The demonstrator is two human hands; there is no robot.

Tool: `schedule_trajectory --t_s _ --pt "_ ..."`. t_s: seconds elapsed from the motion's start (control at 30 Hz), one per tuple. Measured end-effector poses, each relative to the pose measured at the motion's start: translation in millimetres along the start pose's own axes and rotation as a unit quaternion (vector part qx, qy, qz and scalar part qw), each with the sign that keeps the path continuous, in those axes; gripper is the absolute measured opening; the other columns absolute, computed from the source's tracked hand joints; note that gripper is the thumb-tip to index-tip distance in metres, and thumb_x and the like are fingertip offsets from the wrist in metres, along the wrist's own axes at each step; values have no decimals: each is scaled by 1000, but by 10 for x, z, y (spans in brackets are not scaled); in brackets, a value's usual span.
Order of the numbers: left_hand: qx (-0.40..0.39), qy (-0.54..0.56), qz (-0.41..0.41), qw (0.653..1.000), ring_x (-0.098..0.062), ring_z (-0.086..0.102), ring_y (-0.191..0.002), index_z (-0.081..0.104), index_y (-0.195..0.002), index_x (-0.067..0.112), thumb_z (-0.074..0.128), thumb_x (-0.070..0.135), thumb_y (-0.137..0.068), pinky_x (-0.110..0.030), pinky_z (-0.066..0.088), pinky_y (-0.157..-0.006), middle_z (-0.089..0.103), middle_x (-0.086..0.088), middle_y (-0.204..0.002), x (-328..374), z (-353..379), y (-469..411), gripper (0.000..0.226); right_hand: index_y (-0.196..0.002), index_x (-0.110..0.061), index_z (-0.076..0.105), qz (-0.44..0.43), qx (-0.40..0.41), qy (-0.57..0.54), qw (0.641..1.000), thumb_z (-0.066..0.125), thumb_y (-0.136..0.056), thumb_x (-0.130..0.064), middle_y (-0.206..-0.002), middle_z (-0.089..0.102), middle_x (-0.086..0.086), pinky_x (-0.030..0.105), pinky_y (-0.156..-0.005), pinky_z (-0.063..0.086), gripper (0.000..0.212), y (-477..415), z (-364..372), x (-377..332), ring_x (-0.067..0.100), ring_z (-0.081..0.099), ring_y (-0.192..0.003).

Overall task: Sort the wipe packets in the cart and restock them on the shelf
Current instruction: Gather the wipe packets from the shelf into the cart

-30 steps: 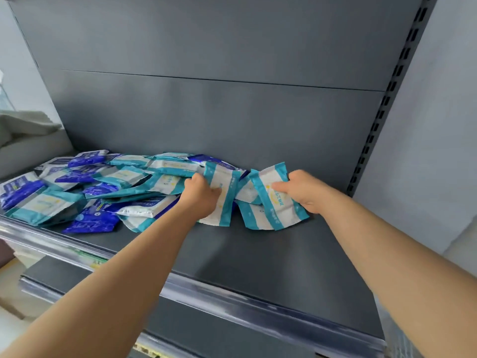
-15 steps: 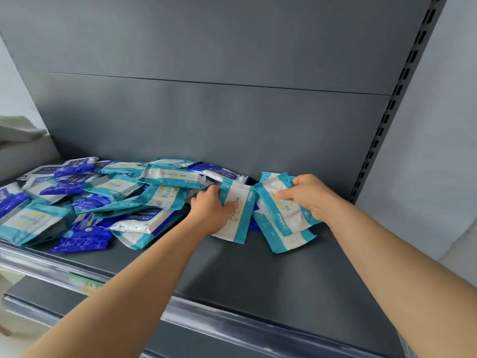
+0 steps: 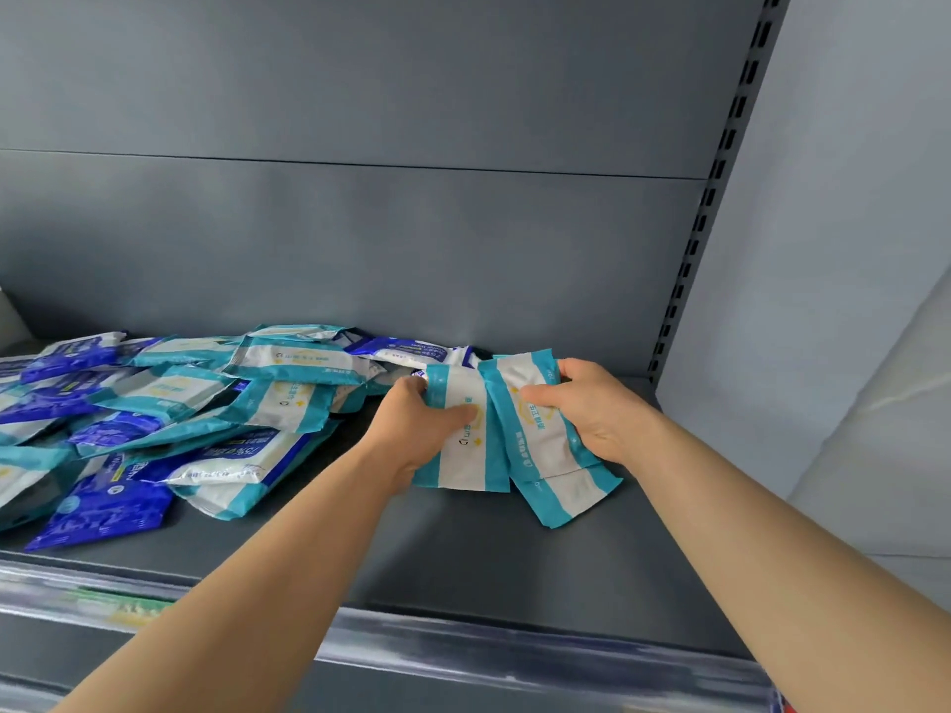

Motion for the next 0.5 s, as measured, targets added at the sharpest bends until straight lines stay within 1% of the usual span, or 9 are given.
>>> schedule_trajectory --t_s 0.07,0.13,0.23,0.33,0.37,0.43,0.47,0.5 --pt "-7 19 27 999 -16 70 -81 54 -113 17 76 23 -78 -35 58 -70 70 0 -99 81 45 80 42 -104 -13 61 -4 14 -33 999 70 -85 -9 -94 72 6 42 -81 58 22 122 -67 -6 20 72 -83" --pt "-26 41 40 998 -15 69 -82 54 -112 17 74 21 -80 -33 57 -68 70 0 -99 143 118 194 38 -104 -13 61 -7 30 -49 998 70 -84 -8 -93 73 6 42 -79 59 22 254 -141 3 20 72 -82" --pt "-50 53 66 995 -15 70 -85 54 -114 17 74 20 -81 -36 58 -75 70 1 -102 215 256 373 38 -97 -16 61 -15 47 -49 998 70 -84 -8 -94 73 7 44 -80 58 18 471 -290 7 22 72 -84" --pt "-70 69 84 992 -15 70 -86 49 -109 25 73 20 -82 -37 58 -76 68 4 -102 296 435 568 37 -106 -13 60 -25 68 -58 996 69 -85 -6 -97 72 8 43 -76 59 24 735 -494 16 22 72 -84" --pt "-76 72 94 990 -14 69 -86 48 -105 29 73 20 -83 -36 58 -75 68 5 -100 349 503 643 34 -109 -12 59 -28 76 -61 995 69 -85 -6 -98 71 8 43 -76 59 26 827 -580 16 23 72 -84" --pt "-86 73 121 986 -10 68 -83 45 -96 34 72 20 -84 -29 56 -67 65 11 -95 488 659 805 32 -111 -12 59 -36 93 -67 993 69 -85 -7 -101 71 9 44 -77 59 29 1002 -782 25 24 72 -86" --pt "-90 72 135 984 -7 67 -82 45 -97 34 72 20 -84 -25 54 -63 64 13 -94 562 750 884 32 -111 -12 59 -40 102 -69 992 69 -85 -7 -100 72 9 44 -76 59 28 1089 -905 30 24 72 -86" --pt "-93 68 146 983 -6 67 -82 46 -102 31 71 21 -84 -24 54 -62 64 14 -95 640 852 971 32 -110 -12 59 -44 112 -70 990 69 -85 -7 -99 72 9 44 -76 59 27 1179 -1047 36 24 72 -85"
Point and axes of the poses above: each hand's wrist, its own y-axis away from the middle knuckle, its own z-axis out of the palm, x = y × z, the point moved 9 cm from there along -y, towards the middle knuckle
